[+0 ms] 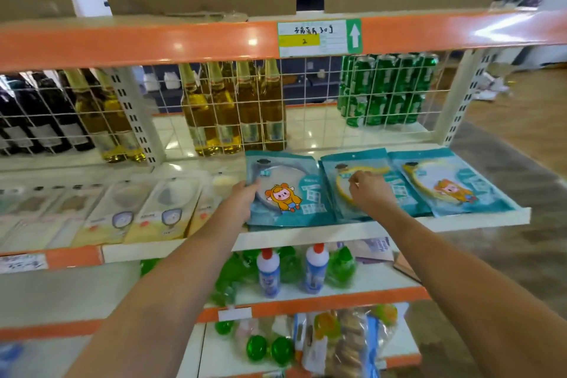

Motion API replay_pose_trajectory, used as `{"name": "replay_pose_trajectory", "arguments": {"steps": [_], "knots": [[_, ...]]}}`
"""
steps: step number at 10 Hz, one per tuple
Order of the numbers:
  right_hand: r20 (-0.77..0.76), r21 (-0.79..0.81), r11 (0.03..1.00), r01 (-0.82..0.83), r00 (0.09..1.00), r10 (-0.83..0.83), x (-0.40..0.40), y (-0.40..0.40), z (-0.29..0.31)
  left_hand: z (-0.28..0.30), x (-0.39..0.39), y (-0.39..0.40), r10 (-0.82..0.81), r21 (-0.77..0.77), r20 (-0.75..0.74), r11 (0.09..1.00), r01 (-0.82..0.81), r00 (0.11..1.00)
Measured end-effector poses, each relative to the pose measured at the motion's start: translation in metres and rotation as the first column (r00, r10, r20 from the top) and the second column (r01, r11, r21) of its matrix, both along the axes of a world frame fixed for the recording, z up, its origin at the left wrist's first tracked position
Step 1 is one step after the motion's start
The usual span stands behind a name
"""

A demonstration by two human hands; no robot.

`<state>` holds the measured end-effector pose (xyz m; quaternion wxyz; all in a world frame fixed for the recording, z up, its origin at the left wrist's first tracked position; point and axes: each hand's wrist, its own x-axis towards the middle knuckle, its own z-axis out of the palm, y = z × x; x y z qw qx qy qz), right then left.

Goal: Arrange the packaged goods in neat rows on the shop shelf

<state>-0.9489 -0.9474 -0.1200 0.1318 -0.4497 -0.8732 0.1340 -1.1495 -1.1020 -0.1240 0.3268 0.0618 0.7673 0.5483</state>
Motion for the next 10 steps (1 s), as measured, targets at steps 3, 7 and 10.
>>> {"name": "replay_pose_trajectory", "arguments": {"steps": [3,7,10], "knots": [[-0.003,0.024,0.999,-0.046,0.999,0.046,-0.005,0.011,-0.004,-0.014,0.001,0.021,-0.018,-0.107,-0.055,0.994,0.012,0.998],[0.054,0.033,0.999,-0.026,0.998,0.025,-0.006,0.006,-0.004,-0.011,-0.005,0.018,-0.612,-0.713,-0.53,0.697,0.083,0.587],[0.033,0.044,0.998,-0.048,0.998,0.046,0.003,0.0,-0.009,-0.012,0.009,0.017,-0.736,-0.764,-0.598,0.643,0.053,0.316]]}}
